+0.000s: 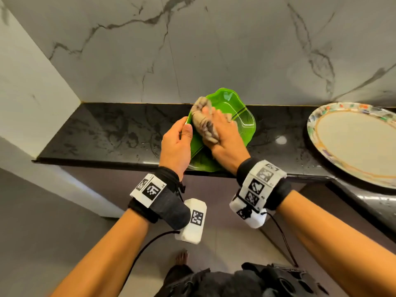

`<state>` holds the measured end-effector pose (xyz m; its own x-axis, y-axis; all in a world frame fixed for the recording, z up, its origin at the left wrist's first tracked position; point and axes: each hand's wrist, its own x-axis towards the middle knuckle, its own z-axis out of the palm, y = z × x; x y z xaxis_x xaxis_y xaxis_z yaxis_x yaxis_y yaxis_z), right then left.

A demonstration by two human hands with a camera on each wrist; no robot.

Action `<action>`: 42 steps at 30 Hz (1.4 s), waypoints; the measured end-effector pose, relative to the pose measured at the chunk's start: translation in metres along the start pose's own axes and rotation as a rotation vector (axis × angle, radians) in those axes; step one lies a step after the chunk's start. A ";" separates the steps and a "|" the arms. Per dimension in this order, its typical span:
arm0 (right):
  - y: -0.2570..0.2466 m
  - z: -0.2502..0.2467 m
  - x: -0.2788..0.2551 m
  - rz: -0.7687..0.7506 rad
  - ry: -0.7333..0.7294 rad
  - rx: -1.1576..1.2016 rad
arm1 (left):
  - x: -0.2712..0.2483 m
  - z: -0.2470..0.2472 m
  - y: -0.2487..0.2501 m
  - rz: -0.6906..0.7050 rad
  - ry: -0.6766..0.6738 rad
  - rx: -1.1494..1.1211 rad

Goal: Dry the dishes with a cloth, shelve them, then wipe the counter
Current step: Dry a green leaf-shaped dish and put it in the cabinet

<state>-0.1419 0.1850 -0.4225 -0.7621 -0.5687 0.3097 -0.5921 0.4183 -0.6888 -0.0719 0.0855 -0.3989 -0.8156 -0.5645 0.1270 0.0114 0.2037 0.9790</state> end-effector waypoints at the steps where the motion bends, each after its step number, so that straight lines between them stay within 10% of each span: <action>1: -0.006 0.006 0.001 -0.055 -0.019 -0.023 | 0.006 -0.004 -0.003 -0.012 0.014 -0.043; 9: -0.048 0.055 0.019 -0.262 -0.163 -0.012 | 0.051 -0.064 -0.004 -0.351 -0.172 -0.615; 25: -0.047 0.003 0.073 -0.678 -0.607 -0.574 | 0.097 -0.104 -0.036 -0.485 -0.303 -0.452; 28: -0.050 -0.027 0.081 -0.492 -0.525 -0.508 | 0.104 -0.106 -0.031 -0.402 -0.328 -0.329; 32: -0.035 -0.057 0.100 -0.232 0.000 -0.501 | 0.107 -0.105 -0.020 -0.353 -0.332 -0.284; 42: -0.032 -0.003 0.085 0.440 -0.076 -0.639 | 0.111 -0.076 0.000 -0.179 -0.192 -0.297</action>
<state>-0.1887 0.1252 -0.3720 -0.9555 -0.2930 0.0335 -0.2931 0.9305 -0.2196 -0.1184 -0.0381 -0.3728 -0.9130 -0.4043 -0.0543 0.0032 -0.1401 0.9901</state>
